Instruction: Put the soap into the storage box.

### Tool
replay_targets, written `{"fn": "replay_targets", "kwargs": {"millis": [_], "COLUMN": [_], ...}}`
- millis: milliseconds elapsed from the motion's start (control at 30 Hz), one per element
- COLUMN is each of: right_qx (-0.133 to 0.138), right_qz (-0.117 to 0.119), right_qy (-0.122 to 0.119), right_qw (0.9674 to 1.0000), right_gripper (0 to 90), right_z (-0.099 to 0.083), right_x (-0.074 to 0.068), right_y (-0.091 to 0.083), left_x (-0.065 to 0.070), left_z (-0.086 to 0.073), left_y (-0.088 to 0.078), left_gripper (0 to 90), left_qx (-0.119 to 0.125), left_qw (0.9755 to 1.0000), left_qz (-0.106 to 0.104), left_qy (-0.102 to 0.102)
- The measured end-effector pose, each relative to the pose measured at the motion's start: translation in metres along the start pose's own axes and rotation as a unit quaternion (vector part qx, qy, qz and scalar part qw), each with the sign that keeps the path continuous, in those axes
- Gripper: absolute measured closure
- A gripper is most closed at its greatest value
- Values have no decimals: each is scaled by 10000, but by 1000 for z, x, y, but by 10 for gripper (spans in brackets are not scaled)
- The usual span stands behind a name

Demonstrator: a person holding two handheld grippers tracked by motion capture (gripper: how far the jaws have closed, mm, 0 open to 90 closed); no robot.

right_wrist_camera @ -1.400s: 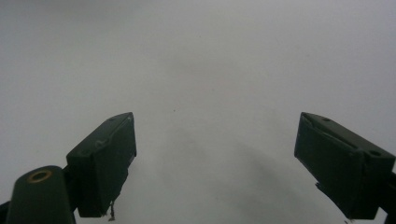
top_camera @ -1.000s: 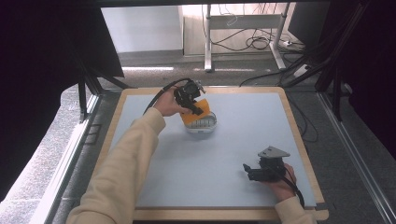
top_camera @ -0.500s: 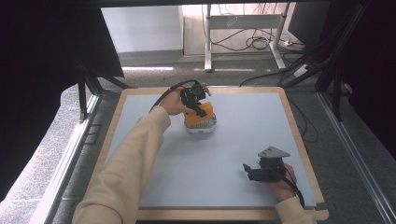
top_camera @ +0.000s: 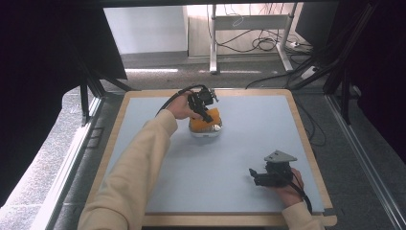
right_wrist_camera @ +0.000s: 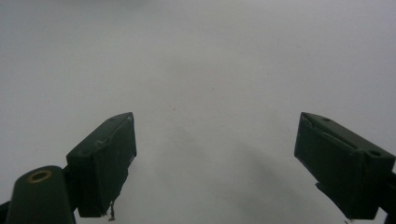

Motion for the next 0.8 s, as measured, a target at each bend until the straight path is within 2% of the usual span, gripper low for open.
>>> {"fn": "replay_targets", "kwargs": {"millis": [267,400,433,567,633,700,800], "right_qx": [3,-2,-4,-2,0,0,-10], "right_qz": [14,24,25,27,31,28,25], "right_qy": [-9,-7,-8,-15,-14,-21,-18], "right_qw": [10000,10000,10000,10000,10000,10000,10000], "right_gripper": [134,133,134,133,133,133,134], "right_z": [0,1,1,1,1,1,1], "right_x": [-1,-1,-1,-2,-2,-2,-2], "right_y": [0,0,0,0,0,0,0], "left_x": [-1,-2,-1,1,2,3,5], "left_z": [1,1,2,4,4,3,2], "left_y": [8,10,9,4,2,-1,-7], "left_gripper": [619,609,590,435,352,307,246], "left_qx": [-146,-86,35,194,268,359,416], "left_qw": [9998,9999,9999,9990,9976,9963,9956], "left_qz": [25,40,144,413,638,780,830], "left_qy": [143,63,38,36,-8,-47,-113]}}
Point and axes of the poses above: each handheld gripper's, and its own axes: y roughly forward along the jaws, z roughly out of its top, x roughly to its right, the point moved 1 cm from there along y, roughly forward along the jaws, and after that the axes turned 14 degrees about -y, right-handed, at the moved point
